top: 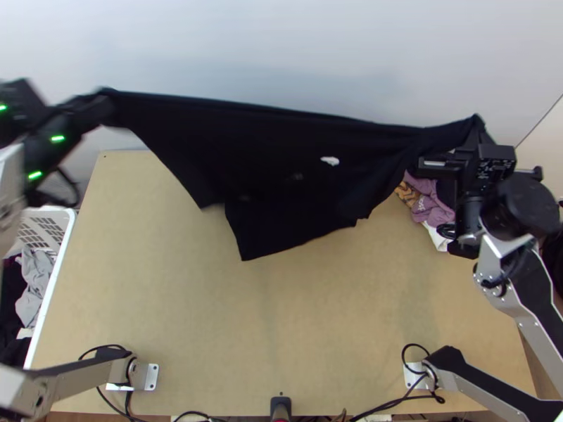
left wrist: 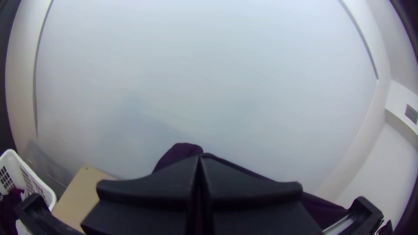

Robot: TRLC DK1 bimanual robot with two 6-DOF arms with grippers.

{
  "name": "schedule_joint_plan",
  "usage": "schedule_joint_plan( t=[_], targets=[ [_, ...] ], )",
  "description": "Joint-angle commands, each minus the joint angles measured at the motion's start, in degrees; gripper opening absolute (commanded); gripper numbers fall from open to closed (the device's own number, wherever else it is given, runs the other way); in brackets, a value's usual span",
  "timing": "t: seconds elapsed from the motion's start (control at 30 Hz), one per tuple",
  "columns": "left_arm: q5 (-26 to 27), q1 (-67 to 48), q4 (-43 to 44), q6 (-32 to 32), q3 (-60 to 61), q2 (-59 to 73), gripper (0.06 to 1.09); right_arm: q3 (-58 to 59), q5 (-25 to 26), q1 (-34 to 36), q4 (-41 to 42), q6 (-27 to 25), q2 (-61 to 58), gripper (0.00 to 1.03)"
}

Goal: Fold the t-shirt

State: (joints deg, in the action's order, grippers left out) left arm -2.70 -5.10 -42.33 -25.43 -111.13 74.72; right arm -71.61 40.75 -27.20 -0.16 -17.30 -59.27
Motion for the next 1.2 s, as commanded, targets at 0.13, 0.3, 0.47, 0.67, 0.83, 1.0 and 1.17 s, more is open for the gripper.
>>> schedule_joint_plan(
  t=[0.13, 0.3, 0.47, 0.67, 0.83, 1.0, 1.17],
  targets=[
    [0.9, -0.2, -9.3, 3.2, -8.3, -8.6, 0.1, -6.8, 2.9, -7.0, 6.8, -12.8, 4.2, 0.03],
    [0.8, -0.2, -13.0, 5.3, -10.6, -11.4, 0.1, -7.6, 3.7, -11.0, 11.2, -23.3, 8.8, 0.03],
    [0.8, 0.7, -18.0, 8.9, -15.7, -13.5, 0.1, -8.4, 3.7, -15.4, 17.7, -36.2, 13.0, 0.03],
    [0.8, 0.5, -20.4, 12.8, -16.0, -18.5, 0.1, -10.3, 3.5, -15.5, 18.5, -42.3, 17.6, 0.03],
    [1.0, 0.3, -26.3, 12.2, -15.3, -20.2, 0.1, -10.5, 5.2, -15.5, 14.8, -41.9, 18.9, 0.03],
    [1.7, -2.2, -31.6, 8.2, -7.3, -21.5, 0.1, -7.6, 5.7, -15.5, 1.4, -29.1, 19.7, 0.03],
    [3.9, -3.9, -30.2, 8.0, 12.4, -26.9, 0.1, 2.5, 6.5, -21.6, -2.3, -22.6, 21.5, 0.03]
  ],
)
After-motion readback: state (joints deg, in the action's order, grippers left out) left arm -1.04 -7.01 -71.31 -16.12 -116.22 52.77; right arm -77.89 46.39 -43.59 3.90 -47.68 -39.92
